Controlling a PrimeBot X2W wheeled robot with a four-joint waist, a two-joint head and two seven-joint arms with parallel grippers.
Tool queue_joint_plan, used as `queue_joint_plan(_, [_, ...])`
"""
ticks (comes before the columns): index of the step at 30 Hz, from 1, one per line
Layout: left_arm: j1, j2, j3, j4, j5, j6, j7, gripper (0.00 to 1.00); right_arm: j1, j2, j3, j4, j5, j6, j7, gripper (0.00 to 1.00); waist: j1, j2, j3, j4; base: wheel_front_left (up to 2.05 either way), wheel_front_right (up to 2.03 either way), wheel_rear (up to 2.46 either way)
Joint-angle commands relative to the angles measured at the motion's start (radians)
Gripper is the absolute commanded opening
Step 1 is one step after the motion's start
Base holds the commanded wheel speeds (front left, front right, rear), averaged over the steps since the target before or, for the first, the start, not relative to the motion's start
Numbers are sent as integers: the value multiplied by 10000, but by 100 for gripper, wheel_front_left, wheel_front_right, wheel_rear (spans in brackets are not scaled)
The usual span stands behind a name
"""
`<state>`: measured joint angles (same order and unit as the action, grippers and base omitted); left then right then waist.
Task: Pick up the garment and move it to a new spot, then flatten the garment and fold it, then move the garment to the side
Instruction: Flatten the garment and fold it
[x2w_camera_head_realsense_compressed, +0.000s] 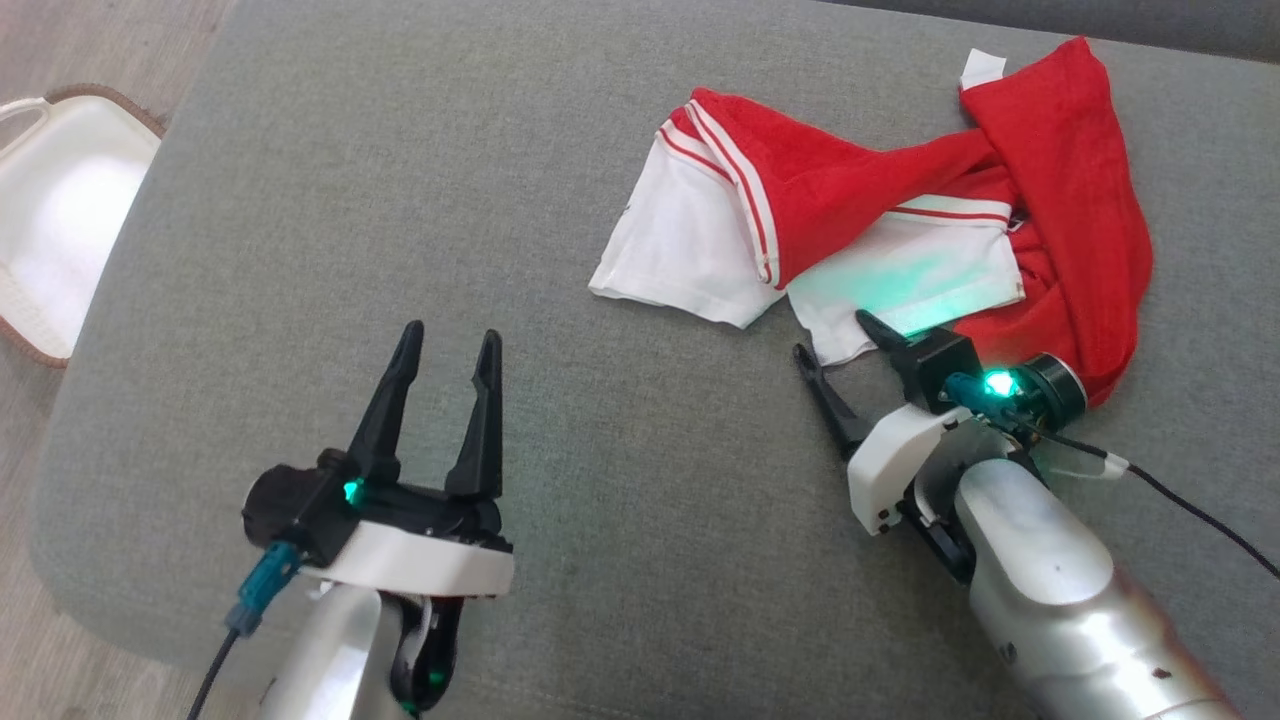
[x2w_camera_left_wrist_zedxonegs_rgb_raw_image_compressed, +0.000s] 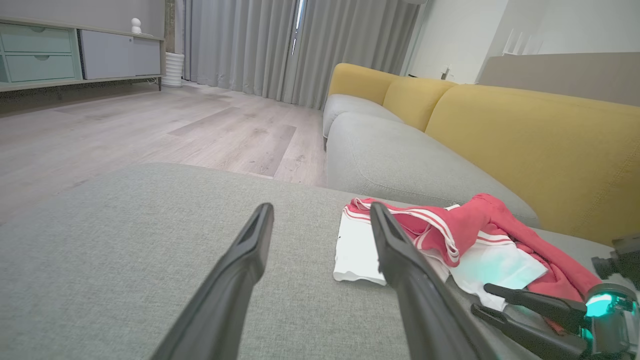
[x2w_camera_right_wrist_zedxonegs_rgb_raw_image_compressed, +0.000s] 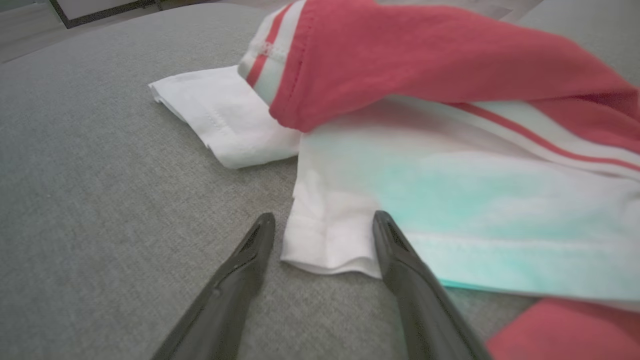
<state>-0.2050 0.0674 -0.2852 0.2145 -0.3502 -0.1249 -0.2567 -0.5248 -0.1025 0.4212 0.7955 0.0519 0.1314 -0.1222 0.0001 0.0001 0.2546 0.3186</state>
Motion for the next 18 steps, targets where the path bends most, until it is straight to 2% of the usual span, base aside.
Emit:
queue_joint_plan(1, [-313,41,293,-258,56,-55,-51,100,-99,122,261,-15,21,-7,-66,0,-1,-1,-10,-9,0,0,0])
queue_joint_plan(9, [-155,84,273,-152,66,-56,-51,100,-552,205,472,151,155,-7,-673,0,-1,-1,-482,-246,0,0,0])
queue_joint_plan(14, [19,65,273,-197,65,-56,-51,100,-1105,-85,234,-845,257,-7,-703,0,-1,-1,-801,-309,0,0,0])
queue_joint_plan(18, [68,12,130,-288,41,-57,-51,100,-1956,-667,92,-1943,295,-7,-87,0,-1,-1,-726,-149,0,0,0])
